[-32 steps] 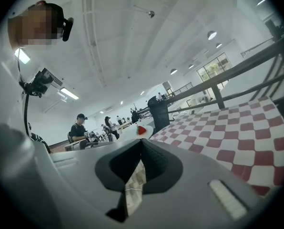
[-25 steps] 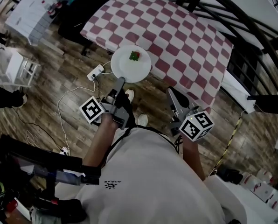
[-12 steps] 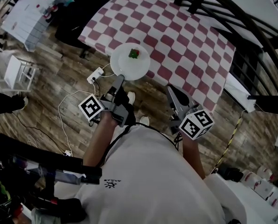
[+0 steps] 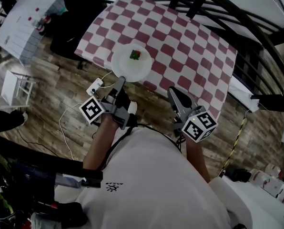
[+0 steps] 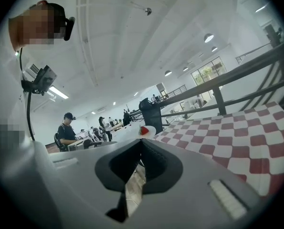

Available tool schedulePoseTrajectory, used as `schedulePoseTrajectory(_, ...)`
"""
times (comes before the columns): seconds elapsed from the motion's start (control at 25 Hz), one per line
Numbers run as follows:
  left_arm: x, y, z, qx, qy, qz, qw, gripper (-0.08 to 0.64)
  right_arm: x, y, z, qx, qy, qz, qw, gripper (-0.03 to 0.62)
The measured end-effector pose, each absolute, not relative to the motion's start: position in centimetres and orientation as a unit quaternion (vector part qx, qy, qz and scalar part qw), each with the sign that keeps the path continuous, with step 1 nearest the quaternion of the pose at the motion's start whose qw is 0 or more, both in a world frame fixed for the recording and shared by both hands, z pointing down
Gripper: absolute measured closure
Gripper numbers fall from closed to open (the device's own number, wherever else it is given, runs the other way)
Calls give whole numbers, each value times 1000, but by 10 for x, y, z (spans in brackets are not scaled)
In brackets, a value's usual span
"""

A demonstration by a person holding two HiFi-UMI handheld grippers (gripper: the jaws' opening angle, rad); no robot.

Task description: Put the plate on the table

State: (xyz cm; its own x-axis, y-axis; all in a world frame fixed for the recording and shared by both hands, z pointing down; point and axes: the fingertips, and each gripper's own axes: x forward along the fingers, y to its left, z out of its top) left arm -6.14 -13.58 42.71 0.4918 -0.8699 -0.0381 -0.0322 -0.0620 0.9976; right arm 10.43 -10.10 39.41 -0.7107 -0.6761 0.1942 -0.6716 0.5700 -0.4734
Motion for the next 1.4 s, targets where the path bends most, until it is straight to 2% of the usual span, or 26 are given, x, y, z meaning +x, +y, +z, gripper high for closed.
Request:
schedulePoseTrajectory(0.8,-99,-249,458,649,-307,-321,617,541,47,-204,408,-410,866,-286,-20,583)
schedulePoseTrajectory(1.4,-102,-271,502,649,-283,-325,627,541,24,-233,432,-381,871,-306,-56,584)
